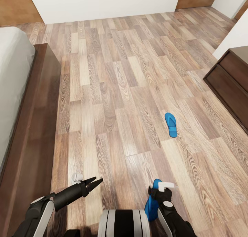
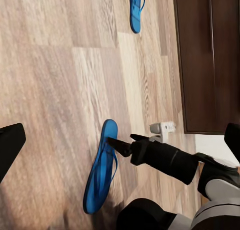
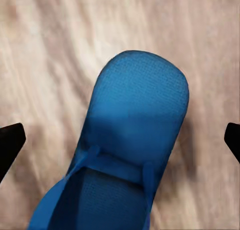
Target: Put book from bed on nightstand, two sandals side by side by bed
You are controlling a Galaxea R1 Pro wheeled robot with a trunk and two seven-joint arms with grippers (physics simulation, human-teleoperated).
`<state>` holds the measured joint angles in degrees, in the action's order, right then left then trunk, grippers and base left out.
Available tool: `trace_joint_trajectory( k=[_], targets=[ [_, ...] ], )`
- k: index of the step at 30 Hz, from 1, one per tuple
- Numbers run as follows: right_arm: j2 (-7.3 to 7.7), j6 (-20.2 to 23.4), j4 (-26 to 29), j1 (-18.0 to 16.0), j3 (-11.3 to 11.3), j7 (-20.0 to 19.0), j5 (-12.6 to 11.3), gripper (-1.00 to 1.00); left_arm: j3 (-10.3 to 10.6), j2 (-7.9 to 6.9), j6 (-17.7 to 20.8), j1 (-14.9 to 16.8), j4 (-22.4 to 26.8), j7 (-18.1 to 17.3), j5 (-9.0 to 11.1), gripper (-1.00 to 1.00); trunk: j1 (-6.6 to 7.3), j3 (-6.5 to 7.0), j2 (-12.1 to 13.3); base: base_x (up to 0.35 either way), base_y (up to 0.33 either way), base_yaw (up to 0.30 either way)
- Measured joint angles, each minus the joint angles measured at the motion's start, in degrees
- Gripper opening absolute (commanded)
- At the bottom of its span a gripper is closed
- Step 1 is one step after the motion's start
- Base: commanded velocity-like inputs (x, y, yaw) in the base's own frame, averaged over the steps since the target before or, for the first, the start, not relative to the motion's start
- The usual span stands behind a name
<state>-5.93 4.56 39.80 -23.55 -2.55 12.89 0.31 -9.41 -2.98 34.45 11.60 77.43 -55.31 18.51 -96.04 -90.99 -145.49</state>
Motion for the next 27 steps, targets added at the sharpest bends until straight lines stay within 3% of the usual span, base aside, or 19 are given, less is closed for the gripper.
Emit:
trace_joint_trajectory(
  k=[4,7,27],
  targets=[
    [0.15,0.1,1.2,0.0,-2.3,-5.4,-0.1,1.00,0.0,0.00,0.0,0.0,0.0,0.0,0.0,1.00,0.00,0.00,0.0,0.000,0.000,0.000],
    [0.21,0.1,1.5,0.0,-2.8,-6.5,-0.1,1.00,0.0,0.00,0.0,0.0,0.0,0.0,0.0,1.00,0.00,0.00,0.0,0.000,0.000,0.000],
    [0.27,0.9,1.8,0.0,-3.2,-7.5,-0.6,1.00,0.0,0.00,0.0,0.0,0.0,0.0,0.0,1.00,0.00,0.00,0.0,0.000,0.000,0.000]
  ],
)
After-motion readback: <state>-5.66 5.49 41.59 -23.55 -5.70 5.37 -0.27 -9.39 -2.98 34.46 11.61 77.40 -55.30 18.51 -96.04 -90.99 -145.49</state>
